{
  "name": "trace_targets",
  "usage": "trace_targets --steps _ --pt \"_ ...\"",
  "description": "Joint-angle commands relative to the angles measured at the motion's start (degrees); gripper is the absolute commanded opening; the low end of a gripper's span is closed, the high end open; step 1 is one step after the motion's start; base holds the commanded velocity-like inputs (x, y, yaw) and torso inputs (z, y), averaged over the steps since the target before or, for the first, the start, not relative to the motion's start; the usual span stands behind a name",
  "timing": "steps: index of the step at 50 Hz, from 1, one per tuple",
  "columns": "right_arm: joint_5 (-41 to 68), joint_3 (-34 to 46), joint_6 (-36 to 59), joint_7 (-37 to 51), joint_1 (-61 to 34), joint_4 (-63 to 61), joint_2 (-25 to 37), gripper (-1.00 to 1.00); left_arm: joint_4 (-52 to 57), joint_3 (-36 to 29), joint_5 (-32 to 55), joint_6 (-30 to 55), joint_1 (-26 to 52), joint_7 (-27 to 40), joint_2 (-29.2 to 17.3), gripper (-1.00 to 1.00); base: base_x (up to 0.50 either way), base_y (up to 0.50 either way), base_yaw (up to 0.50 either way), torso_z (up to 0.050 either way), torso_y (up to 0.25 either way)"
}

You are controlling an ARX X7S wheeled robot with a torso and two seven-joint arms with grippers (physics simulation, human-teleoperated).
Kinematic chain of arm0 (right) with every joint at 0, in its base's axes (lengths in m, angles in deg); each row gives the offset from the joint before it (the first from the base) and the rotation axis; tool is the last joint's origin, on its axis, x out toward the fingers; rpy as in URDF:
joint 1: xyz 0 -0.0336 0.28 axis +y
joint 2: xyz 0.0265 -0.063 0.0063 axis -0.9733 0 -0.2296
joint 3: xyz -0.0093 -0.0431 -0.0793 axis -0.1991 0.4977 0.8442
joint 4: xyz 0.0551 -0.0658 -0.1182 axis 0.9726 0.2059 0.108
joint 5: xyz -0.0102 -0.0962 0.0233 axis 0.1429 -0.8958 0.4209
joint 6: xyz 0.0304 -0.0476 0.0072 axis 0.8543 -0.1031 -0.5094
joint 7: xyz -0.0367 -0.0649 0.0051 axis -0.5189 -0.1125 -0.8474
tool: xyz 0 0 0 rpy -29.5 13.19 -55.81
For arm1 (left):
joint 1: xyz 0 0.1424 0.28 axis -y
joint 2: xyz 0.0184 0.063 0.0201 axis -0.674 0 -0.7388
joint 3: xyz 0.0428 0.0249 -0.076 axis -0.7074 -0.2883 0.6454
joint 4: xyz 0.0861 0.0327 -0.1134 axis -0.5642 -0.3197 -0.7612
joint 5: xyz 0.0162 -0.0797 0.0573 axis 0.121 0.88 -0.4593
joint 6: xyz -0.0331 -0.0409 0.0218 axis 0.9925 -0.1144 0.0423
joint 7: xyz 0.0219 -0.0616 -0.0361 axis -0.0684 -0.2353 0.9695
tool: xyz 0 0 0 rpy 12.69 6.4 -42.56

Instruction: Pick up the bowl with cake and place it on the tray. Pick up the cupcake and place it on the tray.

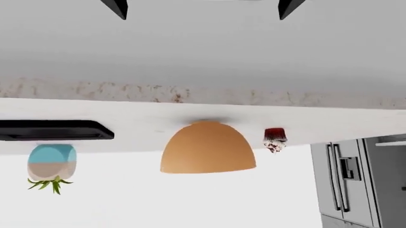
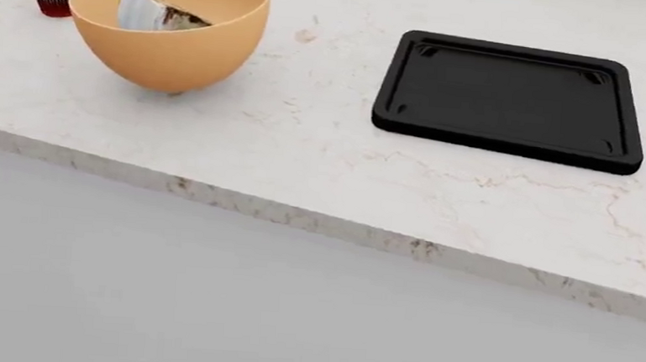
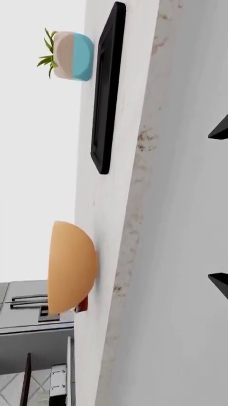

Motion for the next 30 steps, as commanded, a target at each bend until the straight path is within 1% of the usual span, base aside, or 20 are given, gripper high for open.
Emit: trace_targets --steps 1,5,6,7,13,17,20,25,28,29,30 --pt "1.82 -0.03 -1.50 0.56 1.04 -1.47 0.41 1.00 0.78 0.13 0.50 -1.45 -0.75 0.98 -1.13 1.00 0.00 0.00 0.50 0.000 0.000" --pt "2.36 0.01 -1.51 0.40 1.93 -3.76 1.18 1.00 5.17 0.70 0.79 3.30 -0.43 1.48 -1.82 1.00 0.16 0.49 0.00 0.000 0.000" --pt "2.44 0.01 -1.57 0.43 2.02 -3.95 1.27 1.00 5.31 0.70 0.78 3.64 -0.28 1.54 -1.92 1.00 0.27 0.45 0.00 0.000 0.000" --pt "2.94 0.09 -1.85 0.07 2.28 -4.25 1.51 1.00 5.52 1.10 3.43 3.27 -0.12 0.27 -2.13 1.00 0.26 0.45 0.00 0.000 0.000" --pt "4.60 0.16 -3.25 -0.70 2.99 -5.18 2.23 1.00 9.60 0.54 3.60 7.36 0.32 0.41 -2.97 1.00 0.26 0.45 0.00 0.000 0.000" --pt "4.48 0.10 -3.03 -0.19 3.65 -6.79 2.59 1.00 11.67 0.74 3.76 8.44 -0.01 0.85 -3.34 1.00 0.26 0.45 0.00 0.000 0.000" --pt "6.07 -1.06 -0.64 0.78 4.32 -11.45 3.12 1.00 16.73 1.13 3.72 12.93 0.30 1.29 -4.31 1.00 0.26 0.46 0.00 0.000 0.000" --pt "7.56 -3.42 3.84 3.07 4.45 -18.42 4.24 1.00 21.87 3.73 8.51 19.34 2.46 0.53 -5.69 1.00 0.15 0.42 0.00 0.000 0.000" --pt "8.29 -4.50 7.17 4.58 3.35 -21.46 4.92 1.00 23.13 5.54 13.40 22.50 4.58 -0.94 -6.19 1.00 0.02 0.05 0.00 0.000 0.000" --pt "8.56 -4.61 8.11 4.94 3.13 -22.31 5.06 1.00 23.44 5.72 13.46 23.89 5.42 -0.62 -6.54 1.00 0.00 0.00 0.00 0.000 0.000" --pt "6.60 -3.64 9.44 5.44 3.11 -23.69 5.40 1.00 24.19 6.52 14.98 25.88 6.53 -0.58 -6.77 1.00 0.00 0.00 0.00 0.000 0.000"
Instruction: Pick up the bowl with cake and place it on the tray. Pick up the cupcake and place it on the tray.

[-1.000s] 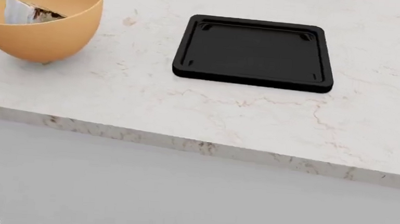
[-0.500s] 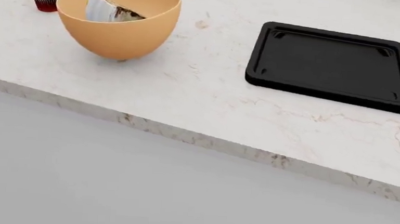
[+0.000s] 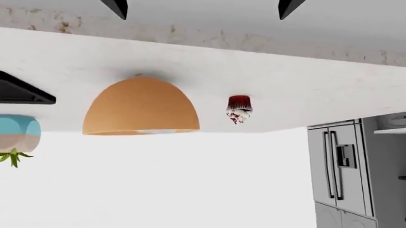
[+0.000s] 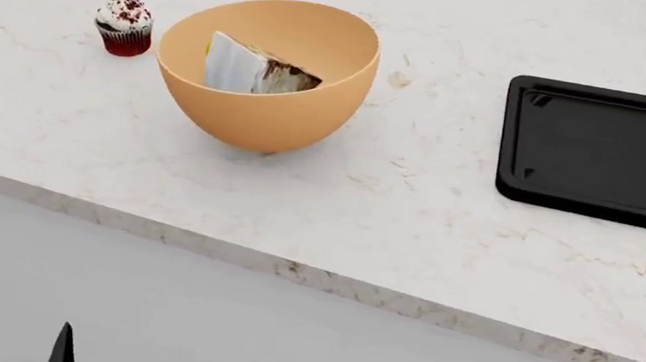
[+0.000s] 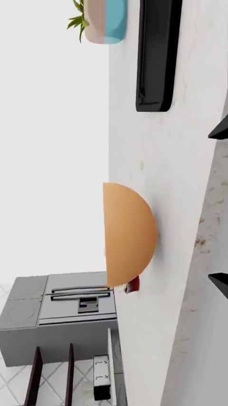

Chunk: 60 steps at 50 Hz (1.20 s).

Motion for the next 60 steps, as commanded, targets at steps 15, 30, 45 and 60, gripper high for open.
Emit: trace_targets --steps 15,30,45,60 --pt "18.79 -4.35 36.24 21.56 -22.22 -26.07 11.60 1.00 15.67 11.54 22.22 39.19 23.55 3.40 -5.54 1.00 0.00 0.00 0.00 0.000 0.000" --pt "22.79 -6.85 29.98 22.81 -20.73 -23.20 13.93 1.00 16.40 8.76 23.06 39.05 23.52 4.35 -5.96 1.00 0.25 0.32 0.00 0.000 0.000" --pt "18.89 -5.77 28.71 25.09 -19.01 -24.72 16.04 1.00 14.48 6.24 22.68 37.99 23.75 5.45 -6.74 1.00 0.02 0.50 0.00 0.000 0.000" --pt "16.86 -4.38 25.95 24.90 -16.98 -22.90 17.44 1.00 11.43 3.34 22.38 36.92 25.37 5.54 -6.35 1.00 -0.09 0.49 0.00 0.000 0.000"
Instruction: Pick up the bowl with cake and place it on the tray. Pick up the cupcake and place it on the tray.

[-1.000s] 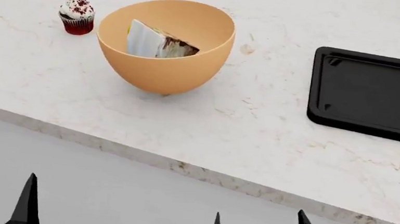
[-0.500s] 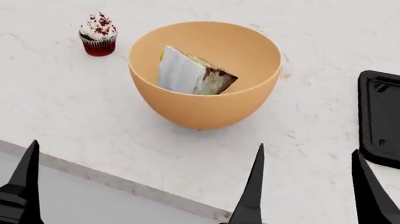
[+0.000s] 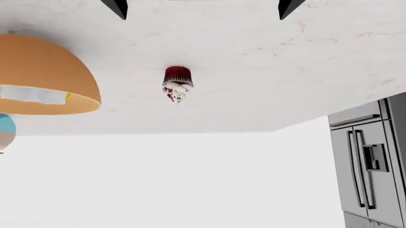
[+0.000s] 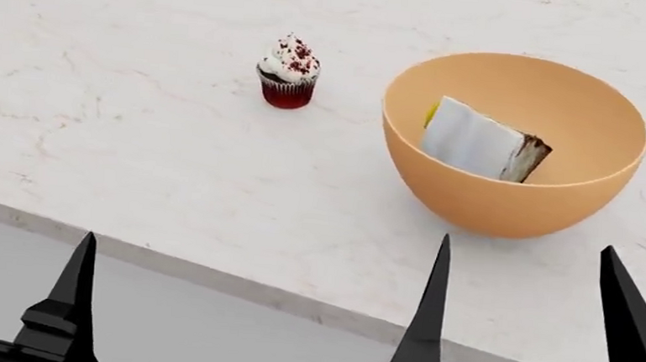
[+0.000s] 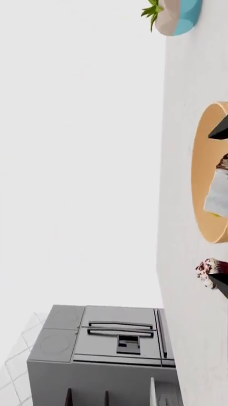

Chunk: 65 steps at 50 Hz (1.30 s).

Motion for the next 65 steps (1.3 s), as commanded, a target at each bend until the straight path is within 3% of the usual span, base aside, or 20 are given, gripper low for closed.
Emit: trace_targets --steps 1,4,5,7,13,33,57,59,65 --pt "-1.38 1.06 -1.56 0.27 1.34 1.39 0.97 1.00 -1.49 -2.12 -0.32 -0.44 0.75 0.37 -0.09 1.00 0.01 0.52 0.00 0.000 0.000" --pt "-4.06 5.11 4.38 2.16 -0.96 2.04 1.72 1.00 -1.87 -3.35 -1.19 -1.31 0.28 0.17 -0.44 1.00 0.01 0.52 0.00 0.000 0.000" --pt "0.53 2.50 3.98 1.96 -0.84 3.16 0.15 1.00 -2.08 -3.37 -1.11 -1.35 0.24 0.08 -0.46 1.00 0.01 0.52 0.00 0.000 0.000" --pt "-4.02 4.73 8.85 6.24 -2.62 3.70 0.60 1.00 -2.39 -3.91 -1.55 -1.60 0.12 0.08 -0.71 1.00 0.00 0.26 0.00 0.000 0.000" --pt "2.92 0.75 5.48 3.08 -0.95 5.80 -0.90 1.00 -2.41 -3.38 -1.00 -1.19 0.27 0.67 -0.51 1.00 0.00 0.00 -0.33 0.000 0.000" --pt "7.71 -2.19 -1.24 -0.84 2.81 7.41 -1.61 1.00 -2.24 -3.06 -0.45 -1.14 -0.34 1.74 -1.05 1.00 0.00 0.00 -0.50 0.000 0.000" --pt "4.94 -1.21 -5.32 -2.13 6.31 7.87 -1.64 1.00 -0.73 -2.17 0.07 -2.71 -2.73 2.61 -2.01 1.00 0.00 0.00 -0.50 0.000 0.000" --pt "0.84 -0.18 -4.78 -0.24 5.88 7.99 -1.60 1.00 -0.62 -2.23 -0.05 -2.98 -2.95 2.63 -2.17 1.00 0.00 0.00 -0.49 0.000 0.000" --pt "0.84 0.31 -5.24 -0.98 6.20 7.73 -1.02 1.00 -0.93 -2.36 -0.19 -4.04 -3.70 2.48 -2.29 1.00 0.01 0.29 0.00 0.000 0.000"
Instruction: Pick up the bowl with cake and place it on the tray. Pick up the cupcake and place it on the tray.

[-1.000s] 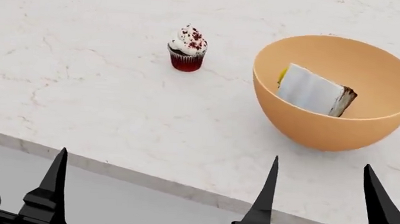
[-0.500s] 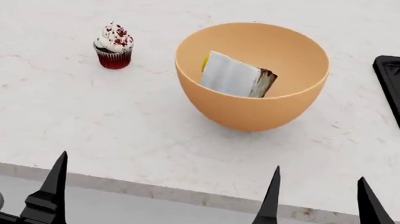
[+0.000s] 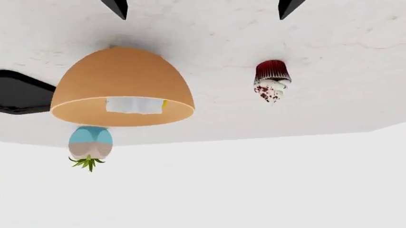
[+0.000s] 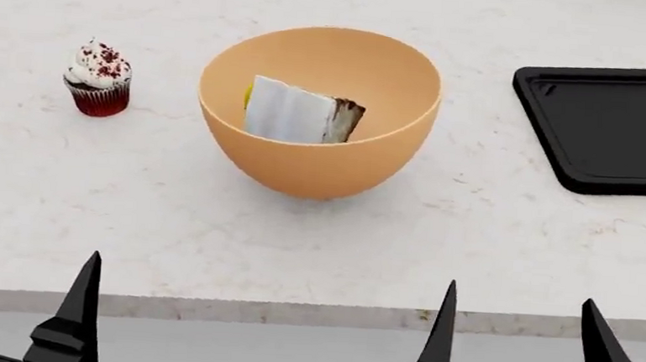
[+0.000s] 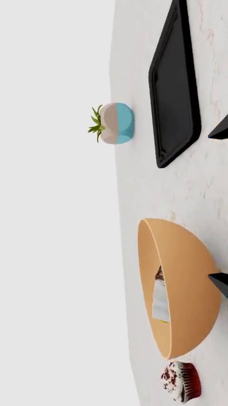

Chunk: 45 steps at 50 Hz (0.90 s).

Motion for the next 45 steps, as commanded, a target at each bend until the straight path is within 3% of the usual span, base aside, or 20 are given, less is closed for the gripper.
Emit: trace_targets --steps 1,7,17,27,45 --pt "-2.29 1.09 -0.76 0.31 0.81 -0.34 0.37 1.00 0.05 0.07 -0.37 -1.32 -1.28 0.11 -0.57 1.00 0.02 0.50 0.00 0.000 0.000" --pt "-2.81 1.43 -1.53 0.16 1.19 -0.32 0.40 1.00 -1.75 -0.32 -0.91 -4.19 -2.56 -0.89 -0.22 1.00 0.02 0.50 0.00 0.000 0.000" --pt "1.53 -4.05 -5.94 -0.76 3.74 -2.78 0.94 1.00 0.17 0.11 1.03 0.71 0.92 1.48 -0.63 1.00 0.18 0.43 0.00 0.000 0.000" --pt "5.95 -7.85 -3.99 2.02 2.37 -6.67 3.50 1.00 0.93 1.64 5.36 9.28 8.49 4.22 -0.51 1.00 0.48 0.00 0.00 0.000 0.002" --pt "13.73 -11.48 3.63 9.85 -2.55 -7.64 8.59 1.00 1.76 4.60 11.09 16.15 14.41 7.51 -0.32 1.00 0.09 -0.01 0.00 0.000 0.000"
